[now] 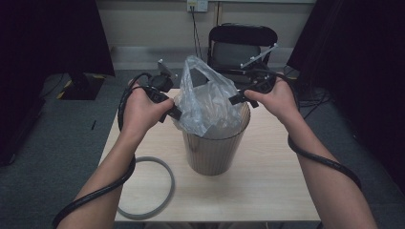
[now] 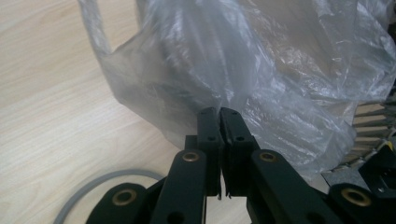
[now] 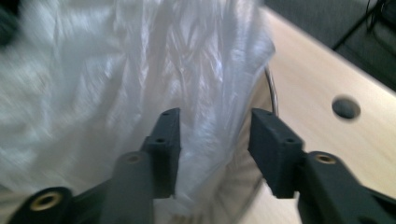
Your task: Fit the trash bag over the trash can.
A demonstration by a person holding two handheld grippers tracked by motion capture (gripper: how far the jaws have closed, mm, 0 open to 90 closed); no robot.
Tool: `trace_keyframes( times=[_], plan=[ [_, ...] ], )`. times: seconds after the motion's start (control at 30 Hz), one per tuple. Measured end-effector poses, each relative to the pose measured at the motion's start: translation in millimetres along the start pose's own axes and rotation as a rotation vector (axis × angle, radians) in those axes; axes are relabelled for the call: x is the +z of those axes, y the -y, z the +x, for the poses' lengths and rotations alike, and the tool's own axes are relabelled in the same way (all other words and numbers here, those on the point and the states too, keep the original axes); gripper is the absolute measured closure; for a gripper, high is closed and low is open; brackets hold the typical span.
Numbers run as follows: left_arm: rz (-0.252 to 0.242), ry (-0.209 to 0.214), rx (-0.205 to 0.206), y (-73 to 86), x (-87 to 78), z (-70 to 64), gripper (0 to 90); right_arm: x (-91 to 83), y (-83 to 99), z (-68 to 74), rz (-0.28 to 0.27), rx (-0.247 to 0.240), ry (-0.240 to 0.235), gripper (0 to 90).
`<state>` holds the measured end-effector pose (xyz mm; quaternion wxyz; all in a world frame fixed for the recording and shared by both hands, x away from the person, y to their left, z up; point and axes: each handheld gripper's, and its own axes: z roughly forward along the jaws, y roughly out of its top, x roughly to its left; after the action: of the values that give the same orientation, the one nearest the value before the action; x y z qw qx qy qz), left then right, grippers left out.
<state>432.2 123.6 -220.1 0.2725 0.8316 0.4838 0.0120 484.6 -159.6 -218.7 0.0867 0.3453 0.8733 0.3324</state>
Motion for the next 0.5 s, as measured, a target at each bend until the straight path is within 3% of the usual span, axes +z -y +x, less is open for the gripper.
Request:
trace_keyframes(
  times=[0.1,0.33,0.5],
  plan=[
    [0.002,-0.009,0.004,-0.4,0.1,-1.6,87.5,-0.2,-10.8,8.9,-0.043,0.007,-0.007,40.9],
    [-0.002,0.002,0.006,0.0,0.3,-1.7,87.0,22.0,-35.8,46.6,-0.059,-0.061,-0.074,36.2],
    [-0.006,0.004,0.006,1.0,-0.1,-2.0,85.8,43.0,-50.2,72.4,-0.035,-0.092,-0.103,36.4]
  ],
)
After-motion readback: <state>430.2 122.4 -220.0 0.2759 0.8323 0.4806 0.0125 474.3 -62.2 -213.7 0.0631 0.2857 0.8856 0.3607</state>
